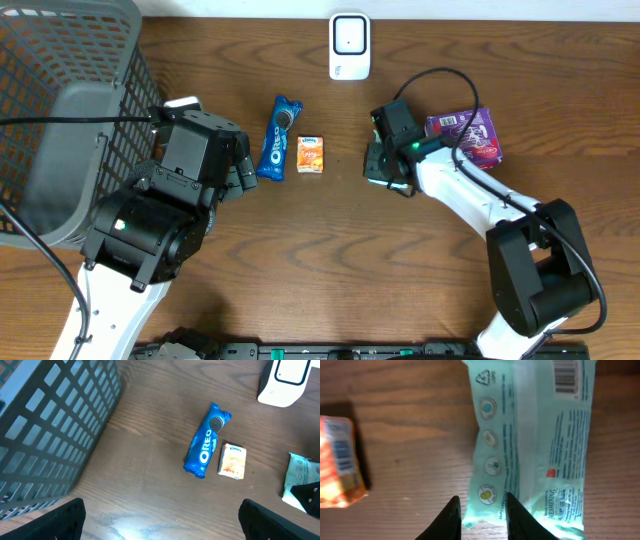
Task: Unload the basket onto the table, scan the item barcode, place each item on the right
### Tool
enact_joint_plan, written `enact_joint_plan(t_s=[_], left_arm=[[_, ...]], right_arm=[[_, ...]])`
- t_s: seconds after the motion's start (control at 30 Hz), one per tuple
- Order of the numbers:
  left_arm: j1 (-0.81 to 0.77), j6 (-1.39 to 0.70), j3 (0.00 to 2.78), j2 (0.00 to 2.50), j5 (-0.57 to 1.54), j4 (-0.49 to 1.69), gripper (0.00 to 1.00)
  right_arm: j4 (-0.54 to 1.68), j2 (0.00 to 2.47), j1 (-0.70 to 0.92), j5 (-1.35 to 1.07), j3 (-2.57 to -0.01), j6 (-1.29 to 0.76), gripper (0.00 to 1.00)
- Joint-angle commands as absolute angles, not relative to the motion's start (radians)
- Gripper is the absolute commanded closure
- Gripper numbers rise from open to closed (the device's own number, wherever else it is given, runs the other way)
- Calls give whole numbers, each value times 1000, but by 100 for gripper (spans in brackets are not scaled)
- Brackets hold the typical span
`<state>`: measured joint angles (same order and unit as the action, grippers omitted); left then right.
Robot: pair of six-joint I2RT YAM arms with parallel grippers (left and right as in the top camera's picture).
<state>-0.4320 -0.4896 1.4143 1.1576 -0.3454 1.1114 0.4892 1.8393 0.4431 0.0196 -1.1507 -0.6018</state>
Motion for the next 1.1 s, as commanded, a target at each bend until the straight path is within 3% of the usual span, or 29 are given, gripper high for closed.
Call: enact_joint_plan(t_s=[0.0,0.47,1.07], left_arm=[[-426,-479,1420,1156,-356,1114,2],[-426,-479,1420,1156,-355,1114,2],[-426,-479,1420,1156,-356,1114,2]], right_arm=[[478,1847,455,115,-1108,-633,75],[286,1848,449,207,-1010,-664,70],[279,1853,323,298,-1010,-651,68]])
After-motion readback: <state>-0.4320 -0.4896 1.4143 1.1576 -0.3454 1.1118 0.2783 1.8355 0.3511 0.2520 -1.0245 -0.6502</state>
